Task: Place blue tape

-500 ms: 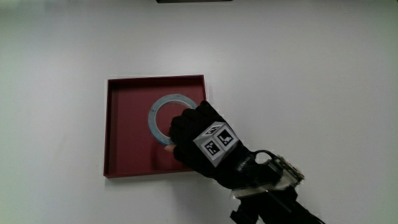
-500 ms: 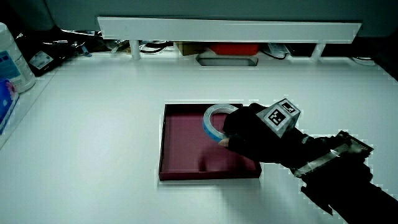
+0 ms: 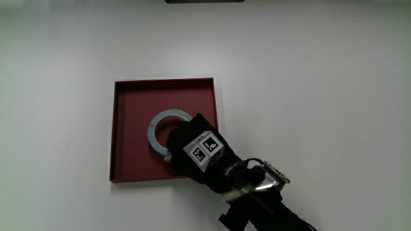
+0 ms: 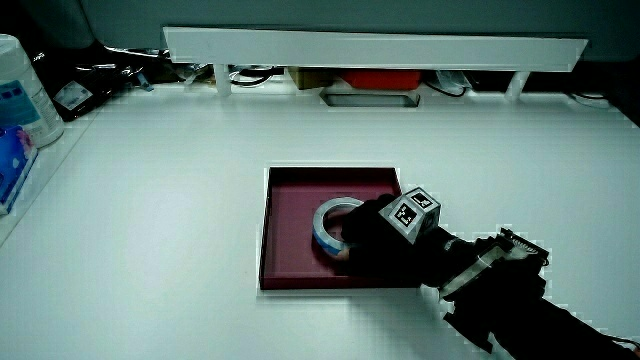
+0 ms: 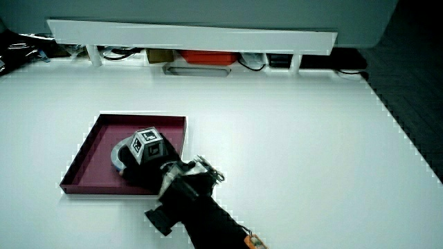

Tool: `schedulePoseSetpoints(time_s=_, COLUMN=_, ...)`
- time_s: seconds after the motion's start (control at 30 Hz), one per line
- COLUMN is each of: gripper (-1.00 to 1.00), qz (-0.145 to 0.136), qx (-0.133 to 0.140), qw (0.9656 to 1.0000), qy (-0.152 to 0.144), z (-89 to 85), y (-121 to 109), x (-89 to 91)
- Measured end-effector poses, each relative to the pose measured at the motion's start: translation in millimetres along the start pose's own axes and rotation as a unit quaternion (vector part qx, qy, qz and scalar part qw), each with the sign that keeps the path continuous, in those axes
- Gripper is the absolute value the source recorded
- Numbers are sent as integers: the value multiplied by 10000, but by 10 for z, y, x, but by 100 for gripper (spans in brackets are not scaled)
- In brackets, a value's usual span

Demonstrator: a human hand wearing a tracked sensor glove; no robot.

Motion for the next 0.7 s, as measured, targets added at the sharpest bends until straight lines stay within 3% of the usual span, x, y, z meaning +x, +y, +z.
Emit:
schedulePoseSetpoints(time_s=0.4, gripper=0, qz=-159, qx=-138, qw=9997, qy=126, z=-120, y=16, x=84)
schedulePoseSetpoints(time_s=0.7, gripper=-25, qz=-341, qx=-423, qw=9983, qy=204, z=-105, y=47, x=121)
